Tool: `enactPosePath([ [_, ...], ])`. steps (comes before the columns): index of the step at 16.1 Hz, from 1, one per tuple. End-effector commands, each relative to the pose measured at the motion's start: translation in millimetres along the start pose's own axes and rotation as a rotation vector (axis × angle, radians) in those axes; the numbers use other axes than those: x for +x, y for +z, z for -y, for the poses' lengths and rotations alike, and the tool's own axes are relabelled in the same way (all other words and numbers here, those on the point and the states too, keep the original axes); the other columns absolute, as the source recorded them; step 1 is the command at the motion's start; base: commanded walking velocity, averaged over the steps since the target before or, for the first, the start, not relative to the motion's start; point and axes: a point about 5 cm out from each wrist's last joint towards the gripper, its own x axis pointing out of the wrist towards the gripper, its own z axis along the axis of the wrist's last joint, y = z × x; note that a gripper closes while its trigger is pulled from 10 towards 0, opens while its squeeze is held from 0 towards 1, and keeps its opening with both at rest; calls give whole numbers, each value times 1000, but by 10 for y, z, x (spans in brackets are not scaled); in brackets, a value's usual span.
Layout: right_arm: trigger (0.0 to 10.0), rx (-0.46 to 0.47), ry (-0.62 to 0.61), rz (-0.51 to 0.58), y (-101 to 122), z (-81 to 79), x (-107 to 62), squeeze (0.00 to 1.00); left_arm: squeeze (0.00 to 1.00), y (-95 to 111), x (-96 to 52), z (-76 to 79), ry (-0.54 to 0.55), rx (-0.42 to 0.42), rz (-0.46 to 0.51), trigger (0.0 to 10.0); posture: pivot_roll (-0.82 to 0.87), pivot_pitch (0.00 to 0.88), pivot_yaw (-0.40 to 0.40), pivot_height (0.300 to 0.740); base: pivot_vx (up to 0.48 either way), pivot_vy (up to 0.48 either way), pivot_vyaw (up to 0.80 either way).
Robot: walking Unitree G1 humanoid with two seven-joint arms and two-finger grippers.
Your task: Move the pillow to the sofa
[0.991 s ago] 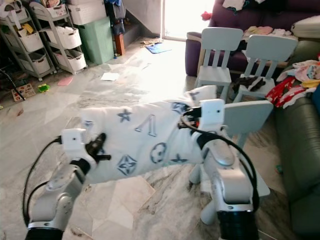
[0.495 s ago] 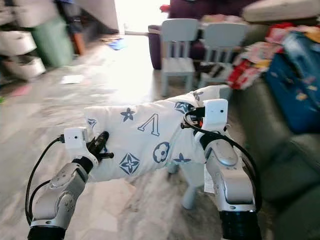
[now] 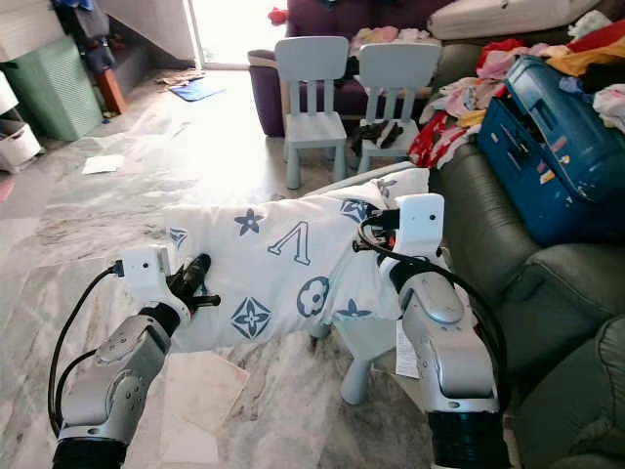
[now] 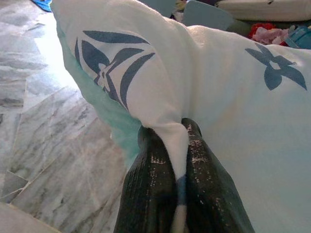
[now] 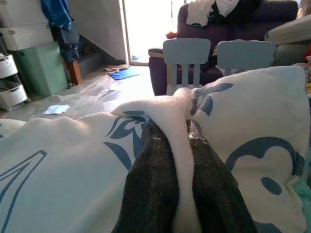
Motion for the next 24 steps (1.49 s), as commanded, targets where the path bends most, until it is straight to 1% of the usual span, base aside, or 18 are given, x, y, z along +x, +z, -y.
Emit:
enactPosePath([
  [1,10000,-3,-3,16,63,-2,27,0,0,18,10,-5,-8,0,-4,10000,-227,0,22,740,0,0,-800],
  [6,10000,9,-7,9,47,2,20,0,0,-13,9,3,-15,-4,-18,10000,-228,0,24,740,0,0,-800],
  [8,10000,12,-6,23,63,2,15,0,0,-18,8,7,-16,-4,-22,10000,-231,0,23,740,0,0,-800],
  [9,10000,-2,6,38,85,-6,10,0,0,-20,9,7,-16,-3,-23,10000,-231,0,23,740,0,0,0],
  [11,10000,0,7,18,64,-13,11,0,0,-23,9,7,-16,-3,-25,10000,-231,0,23,740,0,0,0],
  [12,10000,14,0,0,37,-13,8,0,0,-25,9,8,-18,-2,-26,10000,-232,0,24,740,0,0,-800],
  [24,10000,16,-5,2,41,-6,6,0,0,-34,10,11,-23,2,-34,10000,-235,0,26,740,0,0,-800],
])
